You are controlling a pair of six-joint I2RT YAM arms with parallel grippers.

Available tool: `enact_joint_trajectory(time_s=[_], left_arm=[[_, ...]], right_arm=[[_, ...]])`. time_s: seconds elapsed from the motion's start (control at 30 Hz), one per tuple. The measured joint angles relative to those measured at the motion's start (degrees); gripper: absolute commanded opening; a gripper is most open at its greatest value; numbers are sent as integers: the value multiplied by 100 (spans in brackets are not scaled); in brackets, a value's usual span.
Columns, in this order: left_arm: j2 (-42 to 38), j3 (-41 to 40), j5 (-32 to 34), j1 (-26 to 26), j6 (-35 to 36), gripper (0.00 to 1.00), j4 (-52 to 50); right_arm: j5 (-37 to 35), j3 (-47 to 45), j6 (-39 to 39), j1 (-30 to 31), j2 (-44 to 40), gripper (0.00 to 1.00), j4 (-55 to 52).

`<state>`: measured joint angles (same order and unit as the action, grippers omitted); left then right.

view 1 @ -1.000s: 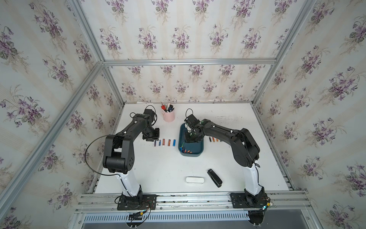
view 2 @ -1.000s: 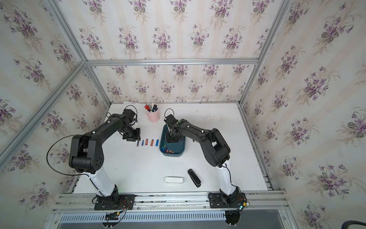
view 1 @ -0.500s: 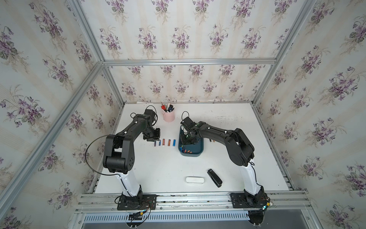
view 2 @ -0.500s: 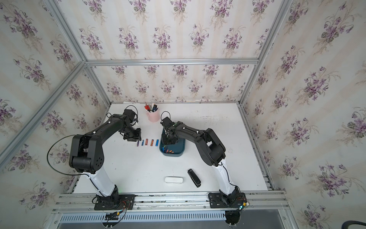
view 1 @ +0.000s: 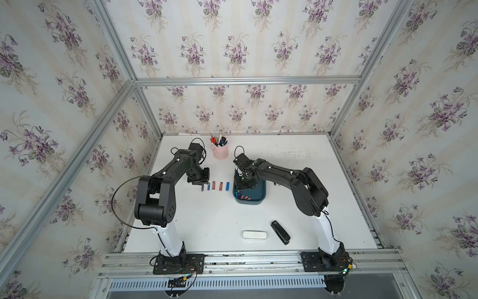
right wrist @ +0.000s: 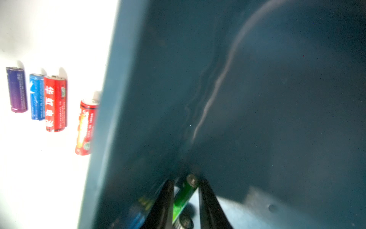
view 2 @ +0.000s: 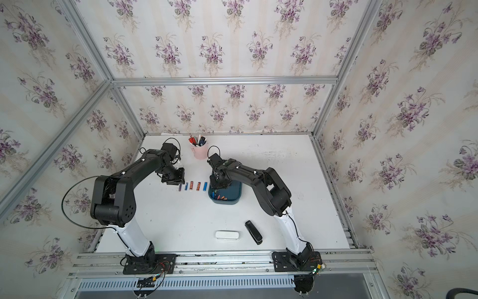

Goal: Take the batteries out of the storage box
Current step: Pick up the battery from the storage box.

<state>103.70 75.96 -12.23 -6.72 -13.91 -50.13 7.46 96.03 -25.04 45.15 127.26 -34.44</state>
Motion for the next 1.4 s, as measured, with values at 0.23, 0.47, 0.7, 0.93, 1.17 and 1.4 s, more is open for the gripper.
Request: enact_joint_trajectory(time_s=[0.23,0.47,0.7,0.93,1.17,1.4], left_arm=[[-2,0,0,-13,-2,36,0],[-9,11,0,-33,-2,35,0],[-17,11,-2,-37,-2,36,-4],[-15,11,-2,-50,-4,36,-2],[0,22,-4,-81,-7,36,-4],[0,39,-4,-85,-7,36,-7]], right_arm=[[-363,164,254,20,76,17,-229],[-542,245,398,13,72,12,-444],[-680,367,466,-138,57,12,-839],[-695,415,553,-291,-197,12,-1043],[-691,575,599,-404,-313,12,-1182],[-675,758,682,-612,-579,12,-1333]])
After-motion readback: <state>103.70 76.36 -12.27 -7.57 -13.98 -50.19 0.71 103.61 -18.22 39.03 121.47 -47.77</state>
